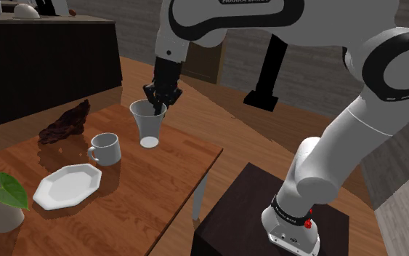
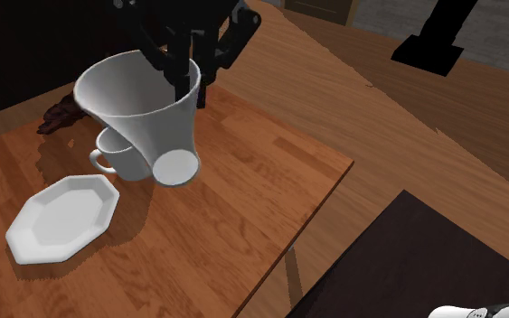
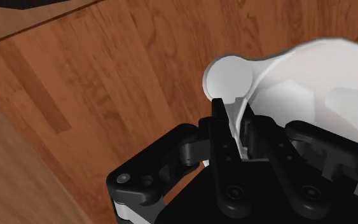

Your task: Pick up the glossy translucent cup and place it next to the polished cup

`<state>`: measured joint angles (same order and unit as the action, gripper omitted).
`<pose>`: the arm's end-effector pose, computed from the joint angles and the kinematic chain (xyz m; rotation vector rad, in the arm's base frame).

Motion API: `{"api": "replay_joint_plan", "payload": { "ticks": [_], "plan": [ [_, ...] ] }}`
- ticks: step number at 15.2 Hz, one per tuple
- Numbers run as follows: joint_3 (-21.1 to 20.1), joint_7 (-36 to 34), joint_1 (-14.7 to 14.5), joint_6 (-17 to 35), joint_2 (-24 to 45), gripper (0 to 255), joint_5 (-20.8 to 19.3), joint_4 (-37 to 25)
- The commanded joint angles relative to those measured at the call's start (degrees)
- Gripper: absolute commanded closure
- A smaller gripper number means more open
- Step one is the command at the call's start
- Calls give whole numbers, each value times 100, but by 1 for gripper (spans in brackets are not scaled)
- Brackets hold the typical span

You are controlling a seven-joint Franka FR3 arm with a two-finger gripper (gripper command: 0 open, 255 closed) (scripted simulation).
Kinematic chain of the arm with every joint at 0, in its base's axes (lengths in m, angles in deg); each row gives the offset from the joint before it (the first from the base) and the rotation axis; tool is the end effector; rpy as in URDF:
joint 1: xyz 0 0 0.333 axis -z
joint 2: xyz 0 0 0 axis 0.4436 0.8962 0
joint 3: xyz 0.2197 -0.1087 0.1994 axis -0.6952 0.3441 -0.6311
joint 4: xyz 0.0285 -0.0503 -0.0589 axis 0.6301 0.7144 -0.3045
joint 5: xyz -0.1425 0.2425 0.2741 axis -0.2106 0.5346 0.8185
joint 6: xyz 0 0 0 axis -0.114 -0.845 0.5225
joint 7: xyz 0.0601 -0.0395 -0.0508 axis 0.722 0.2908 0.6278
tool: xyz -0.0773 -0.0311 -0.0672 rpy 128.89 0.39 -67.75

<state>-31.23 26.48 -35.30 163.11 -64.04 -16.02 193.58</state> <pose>0.4654 0.1746 0.5658 -2.8674 0.1956 0.0513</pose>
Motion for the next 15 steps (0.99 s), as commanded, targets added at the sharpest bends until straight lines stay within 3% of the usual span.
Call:
{"api": "replay_joint_plan", "payload": {
  "ticks": [1,8,15],
  "plan": [
    [-174,-272,-101,87,186,255,-1,-177],
    [-736,-1243,-474,299,1019,255,-198,-1042],
    [-1170,-2260,-958,319,2135,255,-697,-2314]
  ]
}}
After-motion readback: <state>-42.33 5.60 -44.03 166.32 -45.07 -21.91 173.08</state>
